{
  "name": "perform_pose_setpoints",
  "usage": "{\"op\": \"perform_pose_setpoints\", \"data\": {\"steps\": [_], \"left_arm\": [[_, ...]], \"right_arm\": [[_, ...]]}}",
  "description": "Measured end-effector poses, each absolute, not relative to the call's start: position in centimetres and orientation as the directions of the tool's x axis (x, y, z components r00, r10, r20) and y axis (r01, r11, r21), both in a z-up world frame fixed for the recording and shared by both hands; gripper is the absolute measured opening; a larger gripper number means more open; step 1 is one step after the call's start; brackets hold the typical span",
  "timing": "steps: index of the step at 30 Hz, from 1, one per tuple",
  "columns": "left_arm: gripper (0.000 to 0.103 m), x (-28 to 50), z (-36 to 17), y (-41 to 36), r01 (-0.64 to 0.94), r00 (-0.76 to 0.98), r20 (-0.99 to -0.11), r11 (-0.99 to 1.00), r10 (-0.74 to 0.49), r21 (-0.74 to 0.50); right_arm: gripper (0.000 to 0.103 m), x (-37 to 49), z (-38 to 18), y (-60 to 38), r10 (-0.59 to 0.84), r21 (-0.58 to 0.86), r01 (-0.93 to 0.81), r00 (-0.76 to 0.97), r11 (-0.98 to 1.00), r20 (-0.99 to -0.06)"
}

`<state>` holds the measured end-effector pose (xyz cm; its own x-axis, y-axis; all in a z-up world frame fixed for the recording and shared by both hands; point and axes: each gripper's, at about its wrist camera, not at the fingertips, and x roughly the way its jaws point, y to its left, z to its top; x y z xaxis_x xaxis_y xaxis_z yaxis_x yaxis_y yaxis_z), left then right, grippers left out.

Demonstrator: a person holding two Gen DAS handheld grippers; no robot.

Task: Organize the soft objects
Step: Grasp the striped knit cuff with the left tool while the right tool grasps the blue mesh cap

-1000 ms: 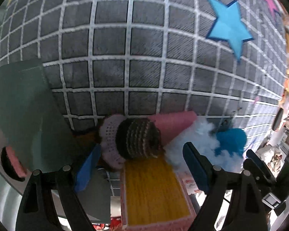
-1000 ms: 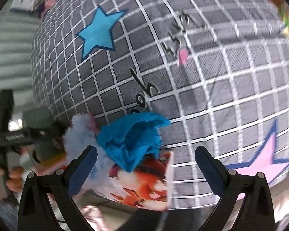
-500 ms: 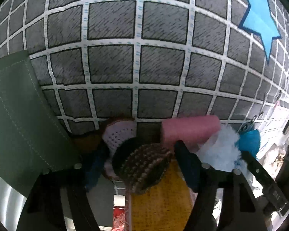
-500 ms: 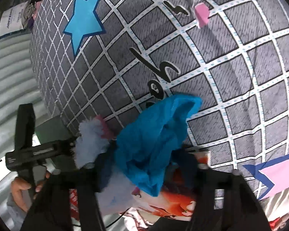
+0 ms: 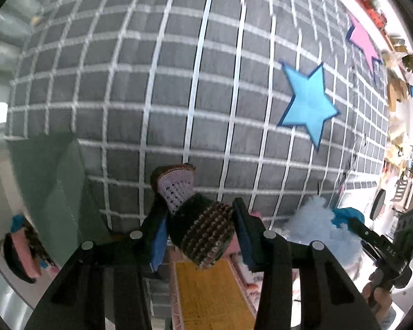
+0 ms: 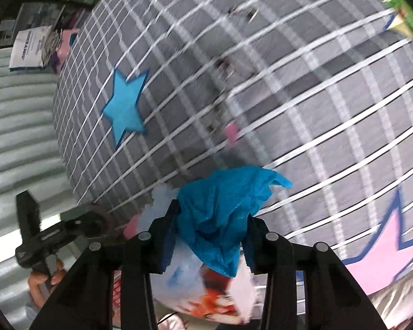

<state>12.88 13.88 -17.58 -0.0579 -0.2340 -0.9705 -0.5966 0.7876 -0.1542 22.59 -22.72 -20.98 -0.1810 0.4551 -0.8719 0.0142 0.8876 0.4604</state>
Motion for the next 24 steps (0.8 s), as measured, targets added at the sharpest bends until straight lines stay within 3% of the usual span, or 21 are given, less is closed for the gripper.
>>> {"op": "perform_pose_setpoints", "data": {"steps": [6,8,9,10,15,24], "left_arm": [[0.047,13.6,-15.5,14.7,-0.600,-0.013,-0.981,0.787,-0.193,-0.146],[0.047,13.7,-15.8,14.3,-0.603,-0.013,-0.981,0.784,-0.193,-0.147],[0.047,13.6,-15.7,14.6,-0.603,-0.012,-0.981,0.784,-0.192,-0.146],[0.047,13.9,-15.8,14.1,-0.604,-0.011,-0.981,0.784,-0.192,-0.146],[0.047,14.0,-15.8,13.2,-0.593,-0.002,-0.983,0.792,-0.183,-0.146],[0.047,14.2,-14.2,12.1,-0.560,0.022,-0.984,0.813,-0.176,-0.158]], "right_arm": [[0.048,23.5,-20.9,-26.6,0.415,0.409,0.072,-0.103,0.910,-0.904],[0.066,23.6,-20.9,-28.1,0.380,0.371,0.097,-0.091,0.924,-0.921],[0.081,23.5,-20.9,-28.6,0.356,0.346,0.113,-0.081,0.931,-0.931],[0.087,23.5,-20.9,-29.4,0.328,0.318,0.131,-0.067,0.939,-0.942],[0.087,23.0,-20.8,-33.0,0.306,0.291,0.232,-0.030,0.928,-0.952],[0.087,20.7,-22.9,-28.7,0.300,0.295,0.059,-0.134,0.954,-0.944]]}}
